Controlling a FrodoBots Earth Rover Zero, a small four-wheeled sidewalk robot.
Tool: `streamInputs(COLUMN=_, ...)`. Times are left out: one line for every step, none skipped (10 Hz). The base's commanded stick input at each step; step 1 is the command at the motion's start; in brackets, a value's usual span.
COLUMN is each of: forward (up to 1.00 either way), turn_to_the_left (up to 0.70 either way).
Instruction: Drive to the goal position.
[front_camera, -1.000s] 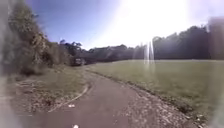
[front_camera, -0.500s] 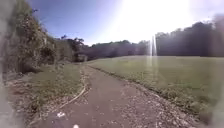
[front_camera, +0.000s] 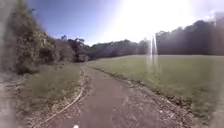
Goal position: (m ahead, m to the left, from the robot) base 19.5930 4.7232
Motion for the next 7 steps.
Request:
streamInputs(forward=0.51, turn_to_the_left=0.0)
streamInputs(forward=0.5, turn_to_the_left=0.0)
streamInputs(forward=0.5, turn_to_the_left=0.0)
streamInputs(forward=0.49, turn_to_the_left=0.0)
streamInputs(forward=0.5, turn_to_the_left=0.0)
streamInputs(forward=0.48, turn_to_the_left=0.0)
streamInputs(forward=0.47, turn_to_the_left=0.0)
